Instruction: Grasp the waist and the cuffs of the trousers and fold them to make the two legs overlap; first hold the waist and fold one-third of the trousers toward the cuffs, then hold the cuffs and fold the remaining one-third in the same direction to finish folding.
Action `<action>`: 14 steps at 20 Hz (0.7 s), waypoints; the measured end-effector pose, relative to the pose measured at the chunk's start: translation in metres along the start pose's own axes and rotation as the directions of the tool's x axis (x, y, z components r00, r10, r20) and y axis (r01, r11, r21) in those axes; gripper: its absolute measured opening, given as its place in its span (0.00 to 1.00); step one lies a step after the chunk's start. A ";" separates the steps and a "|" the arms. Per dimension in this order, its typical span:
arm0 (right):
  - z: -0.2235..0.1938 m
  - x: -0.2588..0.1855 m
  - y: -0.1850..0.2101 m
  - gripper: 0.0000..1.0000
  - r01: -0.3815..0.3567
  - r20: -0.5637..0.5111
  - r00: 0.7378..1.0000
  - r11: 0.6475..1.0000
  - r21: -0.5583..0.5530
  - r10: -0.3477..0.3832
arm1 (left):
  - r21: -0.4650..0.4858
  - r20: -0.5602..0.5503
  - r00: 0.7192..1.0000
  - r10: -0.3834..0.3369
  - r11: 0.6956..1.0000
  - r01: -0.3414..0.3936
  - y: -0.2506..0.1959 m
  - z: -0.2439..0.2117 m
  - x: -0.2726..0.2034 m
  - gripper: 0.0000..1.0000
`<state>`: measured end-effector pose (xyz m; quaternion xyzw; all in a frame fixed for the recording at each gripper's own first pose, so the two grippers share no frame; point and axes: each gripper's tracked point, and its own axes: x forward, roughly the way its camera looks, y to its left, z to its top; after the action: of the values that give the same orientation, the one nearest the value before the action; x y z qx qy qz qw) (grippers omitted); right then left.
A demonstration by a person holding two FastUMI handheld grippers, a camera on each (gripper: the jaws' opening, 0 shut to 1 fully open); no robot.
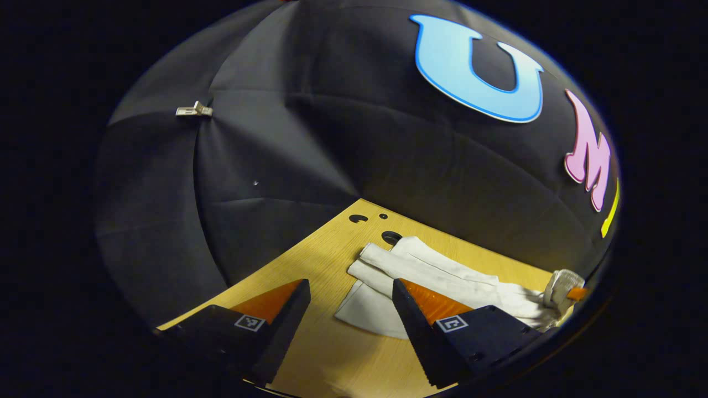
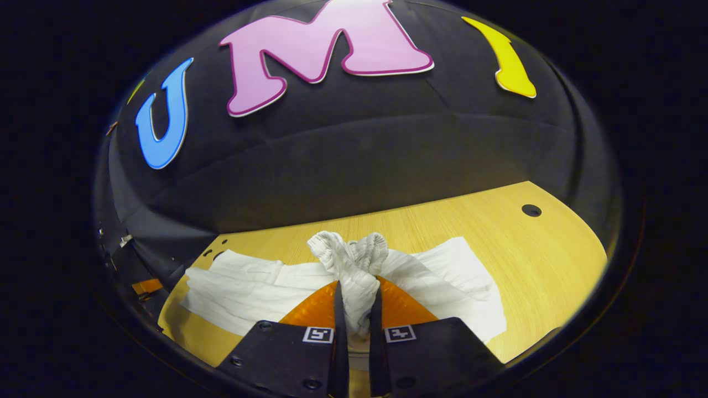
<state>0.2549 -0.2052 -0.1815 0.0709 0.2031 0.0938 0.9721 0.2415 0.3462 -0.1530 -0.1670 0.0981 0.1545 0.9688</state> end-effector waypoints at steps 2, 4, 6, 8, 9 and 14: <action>-0.003 0.001 0.001 0.26 -0.013 -0.010 1.000 1.000 -0.026 0.013 | -0.012 -0.018 1.000 -0.001 1.000 0.001 -0.008 0.001 0.028 0.96; -0.012 -0.003 0.016 0.40 -0.074 -0.027 0.997 0.997 -0.028 0.073 | -0.010 -0.041 0.999 -0.007 1.000 0.006 -0.019 -0.002 0.052 0.96; -0.022 -0.025 0.032 0.75 -0.124 -0.035 0.992 0.991 -0.055 0.123 | -0.003 -0.092 0.995 0.030 1.000 -0.030 -0.023 -0.018 0.074 0.96; -0.022 -0.038 0.025 0.99 -0.117 -0.028 0.993 0.990 -0.076 0.116 | 0.016 -0.120 0.992 0.039 0.999 -0.037 -0.027 -0.028 0.083 0.96; -0.021 -0.048 0.022 0.98 -0.116 -0.019 0.993 0.990 -0.080 0.115 | 0.049 -0.136 0.990 0.042 0.998 -0.036 -0.028 -0.035 0.088 0.91; -0.016 -0.090 -0.011 0.98 -0.077 0.006 0.997 0.988 -0.135 0.079 | 0.205 -0.149 0.984 0.101 0.976 -0.069 -0.029 -0.047 0.094 0.98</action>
<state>0.1694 -0.2332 -0.1636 0.0136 0.1879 0.1448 0.9714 0.3328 0.3282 -0.2109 -0.0765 0.1970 0.1714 0.9623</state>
